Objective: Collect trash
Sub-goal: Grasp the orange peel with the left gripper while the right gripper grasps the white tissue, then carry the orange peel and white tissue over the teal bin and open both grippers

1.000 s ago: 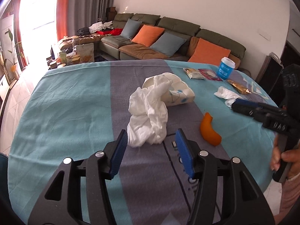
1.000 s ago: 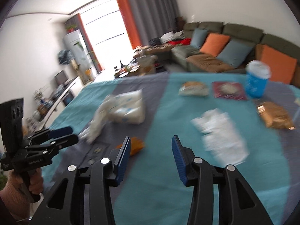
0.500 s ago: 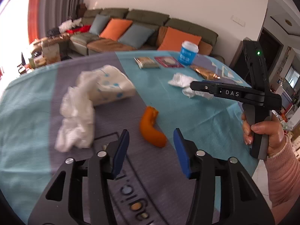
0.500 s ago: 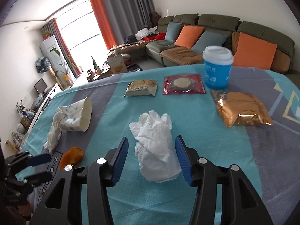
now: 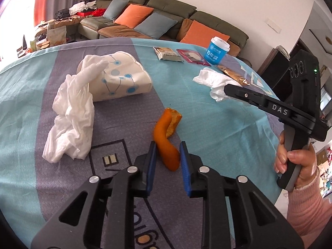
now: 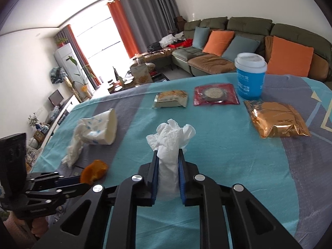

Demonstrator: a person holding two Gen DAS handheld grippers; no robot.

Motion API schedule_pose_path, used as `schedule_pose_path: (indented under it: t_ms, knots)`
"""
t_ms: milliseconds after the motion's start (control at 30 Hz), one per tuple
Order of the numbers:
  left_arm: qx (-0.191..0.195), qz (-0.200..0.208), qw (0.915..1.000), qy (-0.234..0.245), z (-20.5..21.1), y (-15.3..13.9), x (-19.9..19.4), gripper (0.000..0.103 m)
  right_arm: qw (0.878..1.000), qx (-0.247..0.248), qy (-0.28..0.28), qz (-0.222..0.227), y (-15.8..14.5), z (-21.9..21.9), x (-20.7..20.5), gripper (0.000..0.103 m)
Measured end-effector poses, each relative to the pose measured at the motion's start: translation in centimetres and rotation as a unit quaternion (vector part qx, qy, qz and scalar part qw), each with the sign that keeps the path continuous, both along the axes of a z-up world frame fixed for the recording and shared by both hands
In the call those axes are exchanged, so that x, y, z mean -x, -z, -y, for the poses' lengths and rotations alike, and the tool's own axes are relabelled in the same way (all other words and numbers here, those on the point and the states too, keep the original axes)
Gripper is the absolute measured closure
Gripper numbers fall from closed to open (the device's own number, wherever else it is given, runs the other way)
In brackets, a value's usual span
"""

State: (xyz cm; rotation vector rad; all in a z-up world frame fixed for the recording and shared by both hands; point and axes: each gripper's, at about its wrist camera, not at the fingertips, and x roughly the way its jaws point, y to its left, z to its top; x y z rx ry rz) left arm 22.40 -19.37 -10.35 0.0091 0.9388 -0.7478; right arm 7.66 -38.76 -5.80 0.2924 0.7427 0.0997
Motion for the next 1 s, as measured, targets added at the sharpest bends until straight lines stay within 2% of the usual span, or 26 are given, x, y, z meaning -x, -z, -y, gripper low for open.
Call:
schedule_pose_path:
  t_ms: [100,367,667,1000]
  knots:
    - [0.003,0.005,1.0000,0.003,-0.2,-0.3,0.5,0.089,1.000,-0.004,-0.009,0.013,-0.7,-0.7,0.4,0.088]
    - [-0.004,0.041,0.9991,-0.008,-2.2,-1.7,2.7,0.090,0.998,-0.026,-0.043,0.038,-2.4,-2.7,1.1,0.088]
    - [0.008,0.070,0.9959,-0.056,-8.0,-4.2,4.8,0.090,0.992,-0.048,-0.095,0.060,-3.6,-6.2,1.5,0.088]
    - [0.012,0.097,0.9888,-0.113,-14.0,-6.1,7.4,0.090,0.980,-0.061,-0.173,0.074,-4.6,-12.1,1.2,0.088]
